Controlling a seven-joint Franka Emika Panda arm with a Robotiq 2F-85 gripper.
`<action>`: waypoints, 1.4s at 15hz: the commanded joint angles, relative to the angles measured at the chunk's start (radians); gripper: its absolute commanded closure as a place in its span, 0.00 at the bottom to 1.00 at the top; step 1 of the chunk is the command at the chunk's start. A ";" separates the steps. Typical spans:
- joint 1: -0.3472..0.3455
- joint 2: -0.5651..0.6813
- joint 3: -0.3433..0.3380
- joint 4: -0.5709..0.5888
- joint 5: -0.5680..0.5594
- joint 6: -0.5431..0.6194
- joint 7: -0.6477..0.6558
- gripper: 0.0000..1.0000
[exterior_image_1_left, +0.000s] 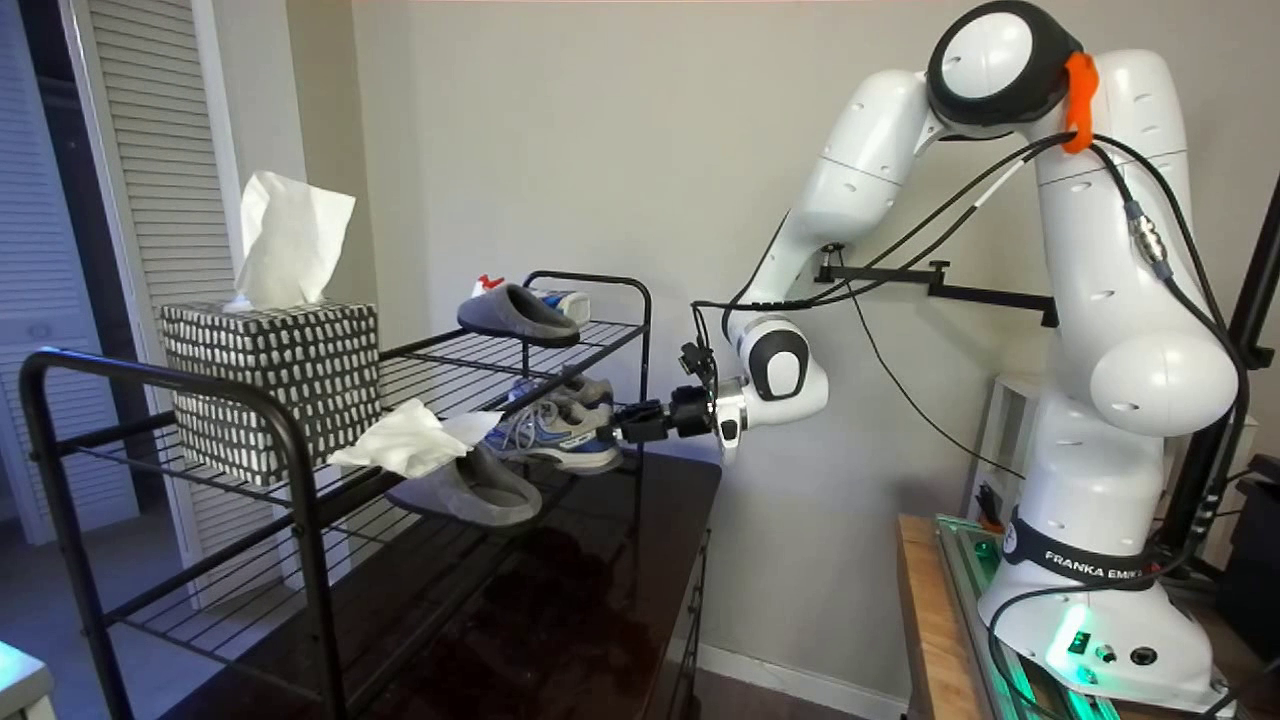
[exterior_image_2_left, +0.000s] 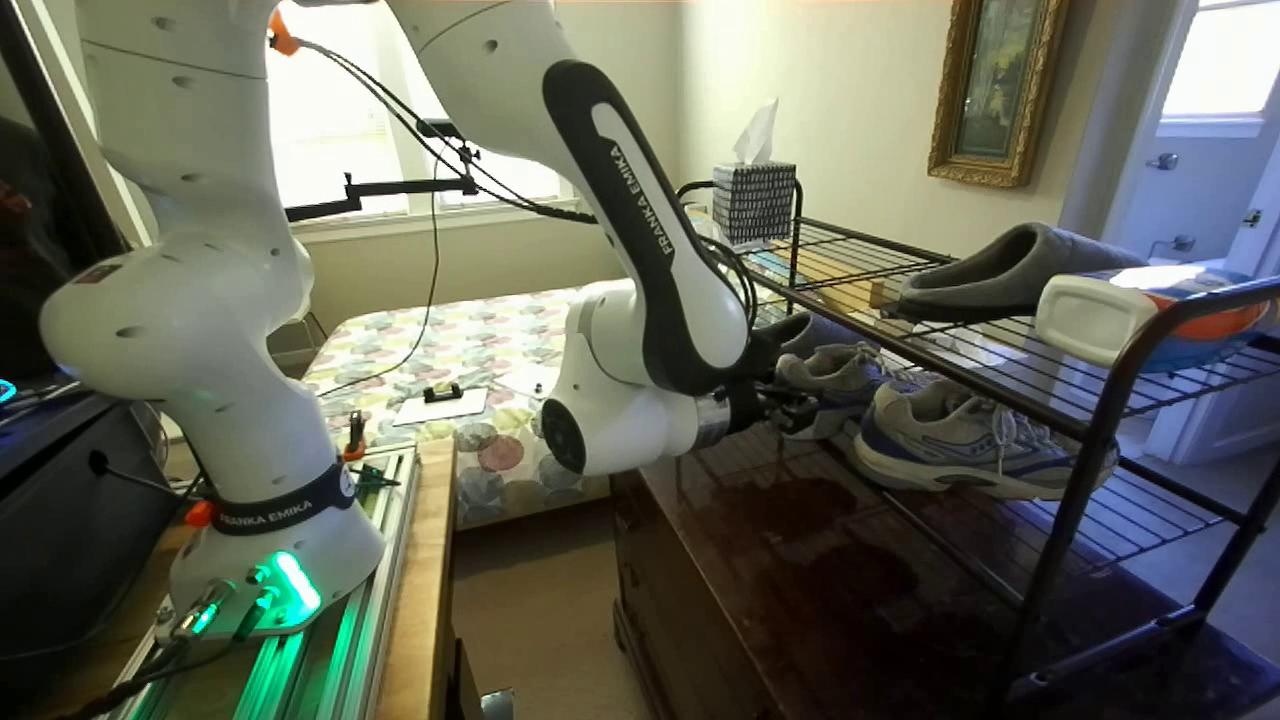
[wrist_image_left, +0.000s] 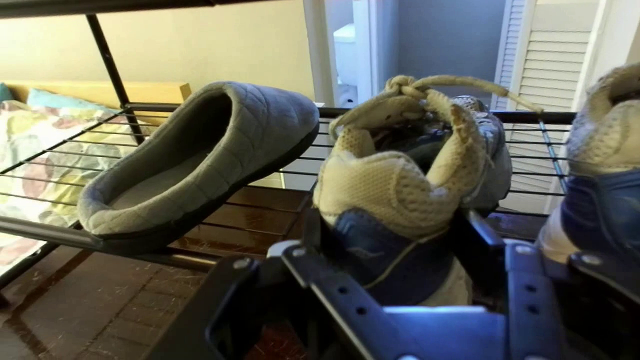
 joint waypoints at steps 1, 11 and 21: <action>0.013 0.007 0.016 0.017 -0.002 -0.008 0.028 0.58; 0.015 0.049 0.036 0.127 0.135 0.014 0.053 0.58; -0.025 0.057 -0.030 0.186 0.135 0.181 0.041 0.58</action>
